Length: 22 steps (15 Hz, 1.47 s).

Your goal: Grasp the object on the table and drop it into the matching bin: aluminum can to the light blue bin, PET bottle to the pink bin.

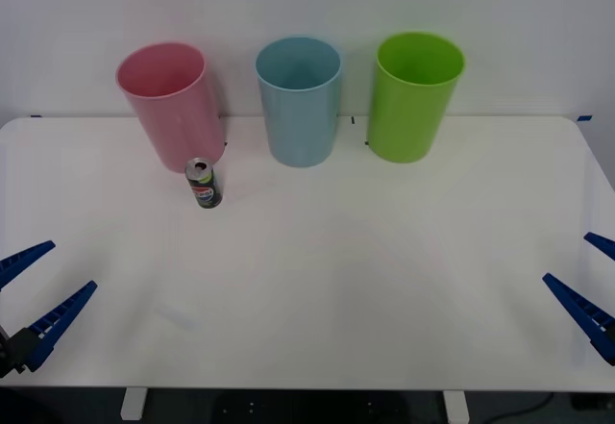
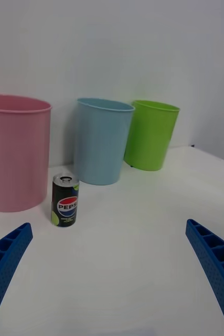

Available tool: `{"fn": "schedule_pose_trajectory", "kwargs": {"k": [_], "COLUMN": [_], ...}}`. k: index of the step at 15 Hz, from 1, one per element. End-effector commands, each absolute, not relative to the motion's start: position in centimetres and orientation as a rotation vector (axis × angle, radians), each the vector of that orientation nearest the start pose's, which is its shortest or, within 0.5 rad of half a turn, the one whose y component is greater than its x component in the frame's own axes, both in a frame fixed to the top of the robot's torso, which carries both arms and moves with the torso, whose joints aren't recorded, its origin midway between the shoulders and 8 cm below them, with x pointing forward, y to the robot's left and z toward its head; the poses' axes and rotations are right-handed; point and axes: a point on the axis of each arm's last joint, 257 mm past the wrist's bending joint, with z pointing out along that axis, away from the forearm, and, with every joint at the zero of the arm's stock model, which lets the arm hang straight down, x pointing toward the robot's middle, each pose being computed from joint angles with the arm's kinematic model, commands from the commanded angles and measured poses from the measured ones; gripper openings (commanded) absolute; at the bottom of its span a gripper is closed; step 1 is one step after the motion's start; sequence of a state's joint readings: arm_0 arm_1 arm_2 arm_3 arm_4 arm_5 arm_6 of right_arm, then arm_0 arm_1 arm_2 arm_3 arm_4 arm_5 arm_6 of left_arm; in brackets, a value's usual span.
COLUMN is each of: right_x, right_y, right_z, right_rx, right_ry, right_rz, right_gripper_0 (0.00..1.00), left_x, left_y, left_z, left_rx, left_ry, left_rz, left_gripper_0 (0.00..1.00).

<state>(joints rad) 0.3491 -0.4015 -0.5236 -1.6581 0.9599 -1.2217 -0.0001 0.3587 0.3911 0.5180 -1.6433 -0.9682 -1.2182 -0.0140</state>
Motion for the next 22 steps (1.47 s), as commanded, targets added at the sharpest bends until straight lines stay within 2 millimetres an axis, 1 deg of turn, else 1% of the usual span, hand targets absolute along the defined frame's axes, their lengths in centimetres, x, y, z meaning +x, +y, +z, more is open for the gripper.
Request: {"fn": "schedule_pose_trajectory", "kwargs": {"k": [1, 3, 6, 10, 13, 14, 16, 18, 19, 22], "right_x": [34.2, 34.2, 34.2, 34.2, 34.2, 34.2, 34.2, 34.2, 34.2, 34.2], "right_y": [-33.0, -33.0, -33.0, -33.0, -33.0, -33.0, -33.0, -33.0, -33.0, -33.0], "right_z": [-16.9, -16.9, -16.9, -16.9, -16.9, -16.9, -16.9, -16.9, -16.9, -16.9], "right_rx": [-0.465, -0.465, -0.465, -0.465, -0.465, -0.465, -0.465, -0.465, -0.465, -0.465], "right_ry": [1.441, 1.441, 1.441, 1.441, 1.441, 1.441, 1.441, 1.441, 1.441, 1.441], "right_rz": [0.567, 0.567, 0.567, 0.567, 0.567, 0.567, 0.567, 0.567, 0.567, 0.567], "right_gripper_0": [1.0, 1.0, 1.0, 1.0, 1.0, 1.0, 1.0, 1.0, 1.0, 1.0], "left_x": [34.3, 34.6, 35.7, 37.5, 39.2, 39.7, 41.1, 42.3, 42.7, 44.2], "left_y": [33.1, 33.3, 33.7, 33.3, 33.5, 33.4, 32.3, 31.8, 31.5, 31.2], "left_z": [-18.6, -19.4, -20.7, -21.9, -22.5, -22.8, -23.4, -24.4, -24.6, -25.4], "left_rx": [0.44, 0.438, 0.395, 0.332, 0.307, 0.303, 0.275, 0.256, 0.252, 0.234], "left_ry": [1.469, 1.493, 1.531, 1.559, 1.578, 1.588, 1.588, 1.59, 1.59, 1.596], "left_rz": [-0.548, -0.519, -0.479, -0.452, -0.402, -0.388, -0.396, -0.397, -0.4, -0.386], "left_gripper_0": [1.0, 1.0, 1.0, 1.0, 1.0, 1.0, 1.0, 1.0, 1.0, 1.0]}}
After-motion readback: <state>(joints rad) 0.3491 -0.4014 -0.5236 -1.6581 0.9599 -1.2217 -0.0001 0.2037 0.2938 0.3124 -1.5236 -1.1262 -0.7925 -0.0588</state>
